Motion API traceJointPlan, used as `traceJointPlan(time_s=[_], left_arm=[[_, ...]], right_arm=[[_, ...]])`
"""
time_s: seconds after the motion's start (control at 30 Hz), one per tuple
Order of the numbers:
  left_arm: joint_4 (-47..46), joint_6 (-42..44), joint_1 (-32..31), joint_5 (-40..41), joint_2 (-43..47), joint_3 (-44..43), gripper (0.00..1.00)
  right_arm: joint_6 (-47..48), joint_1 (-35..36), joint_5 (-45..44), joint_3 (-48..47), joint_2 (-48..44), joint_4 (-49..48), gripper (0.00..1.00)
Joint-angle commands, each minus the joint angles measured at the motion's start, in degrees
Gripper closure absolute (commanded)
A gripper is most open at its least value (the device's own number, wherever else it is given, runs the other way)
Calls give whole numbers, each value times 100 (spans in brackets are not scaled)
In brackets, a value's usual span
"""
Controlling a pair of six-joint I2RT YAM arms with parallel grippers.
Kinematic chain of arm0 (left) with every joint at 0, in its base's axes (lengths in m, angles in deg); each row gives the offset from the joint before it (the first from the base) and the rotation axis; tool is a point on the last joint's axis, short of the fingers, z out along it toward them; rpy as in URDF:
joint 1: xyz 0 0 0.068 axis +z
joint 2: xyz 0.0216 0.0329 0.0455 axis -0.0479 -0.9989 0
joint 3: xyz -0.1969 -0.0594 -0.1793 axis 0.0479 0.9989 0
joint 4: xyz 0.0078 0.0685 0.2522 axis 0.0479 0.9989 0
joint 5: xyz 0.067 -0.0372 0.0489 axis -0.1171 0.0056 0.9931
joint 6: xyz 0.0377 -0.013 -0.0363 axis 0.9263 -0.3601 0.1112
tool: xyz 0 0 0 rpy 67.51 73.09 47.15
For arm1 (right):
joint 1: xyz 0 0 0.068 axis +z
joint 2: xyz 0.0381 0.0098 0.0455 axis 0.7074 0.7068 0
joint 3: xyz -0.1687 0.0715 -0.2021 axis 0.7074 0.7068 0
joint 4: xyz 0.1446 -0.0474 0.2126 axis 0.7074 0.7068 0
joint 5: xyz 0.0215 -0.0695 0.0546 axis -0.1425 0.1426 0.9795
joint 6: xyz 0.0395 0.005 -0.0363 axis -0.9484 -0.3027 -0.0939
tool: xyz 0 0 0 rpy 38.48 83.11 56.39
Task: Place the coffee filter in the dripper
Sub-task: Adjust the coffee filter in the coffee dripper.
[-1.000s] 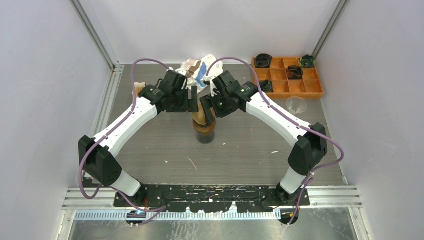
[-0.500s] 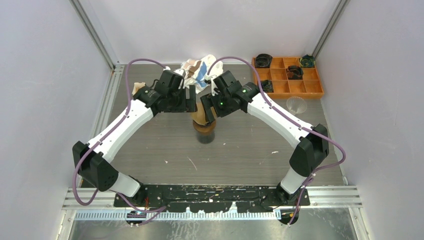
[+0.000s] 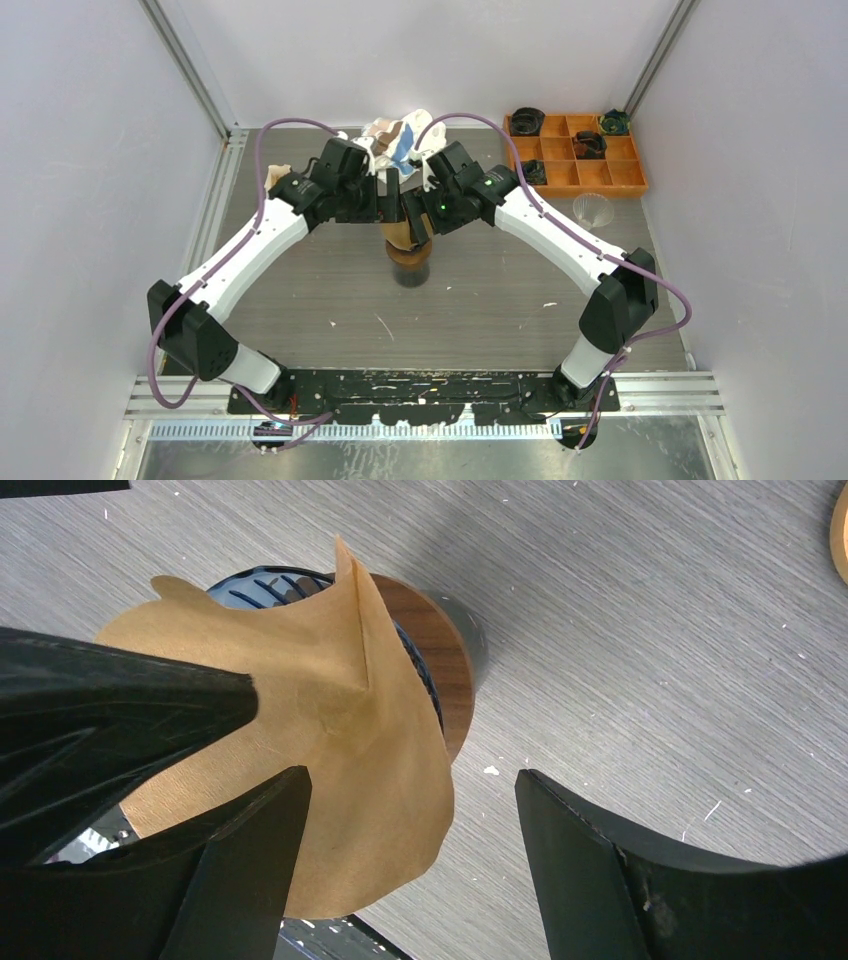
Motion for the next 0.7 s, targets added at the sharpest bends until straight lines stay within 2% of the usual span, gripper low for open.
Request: traceJointPlan(time_s=[0.0,0.17,0.43,0.67], left_arm=[[-518,4,4,-218,-219,-90,7],[-605,3,4,-217,-474,-150,7],[-490,104,8,458,-580,-141,9],[-453,115,4,584,-588,-80,10]], right_arm=[[-72,0,38,-16,-363,-233,19],[-90,2,91,25,-420,-267,19],[-88,2,165,100,-525,-285,18],[1,-2,109,348,-625,-295,18]])
